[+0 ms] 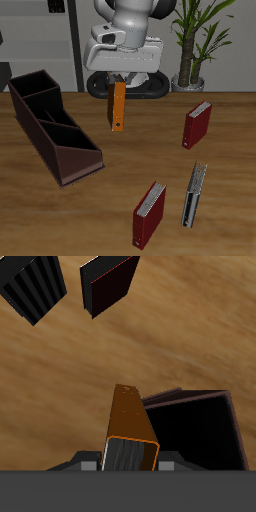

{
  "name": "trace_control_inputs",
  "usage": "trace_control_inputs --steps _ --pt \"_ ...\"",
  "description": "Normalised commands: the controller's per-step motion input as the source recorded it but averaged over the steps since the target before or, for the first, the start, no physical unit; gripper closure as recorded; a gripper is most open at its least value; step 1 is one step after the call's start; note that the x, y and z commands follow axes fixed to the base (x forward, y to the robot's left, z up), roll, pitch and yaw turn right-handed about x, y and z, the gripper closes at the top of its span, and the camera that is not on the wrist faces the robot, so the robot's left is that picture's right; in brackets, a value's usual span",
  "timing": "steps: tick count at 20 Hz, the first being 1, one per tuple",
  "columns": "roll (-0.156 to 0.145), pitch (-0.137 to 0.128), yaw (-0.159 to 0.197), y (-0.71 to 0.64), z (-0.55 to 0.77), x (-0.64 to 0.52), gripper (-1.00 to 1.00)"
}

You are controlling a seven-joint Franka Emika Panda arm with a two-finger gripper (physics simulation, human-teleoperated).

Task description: Place the orange book into the right desk caddy's left compartment

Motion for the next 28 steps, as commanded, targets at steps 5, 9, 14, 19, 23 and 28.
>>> trace_control_inputs --steps 5,9,14,19,23,28 --pt "-0.078 -0.023 0.118 -0.21 0.06 -0.14 1.0" --pt "-0.063 -0.01 0.077 -0.22 -0.01 -0.06 1.0" --pt "-0.074 -0.018 0.119 -0.18 -0.07 -0.06 1.0" --pt "-0.055 -0.041 0.072 -0.2 0.07 -0.14 1.0" --pt "-0.025 0.0 -0.013 -0.11 0.03 0.0 1.0" --pt "-0.007 -0.007 -0.013 -0.01 0.01 -0.05 1.0"
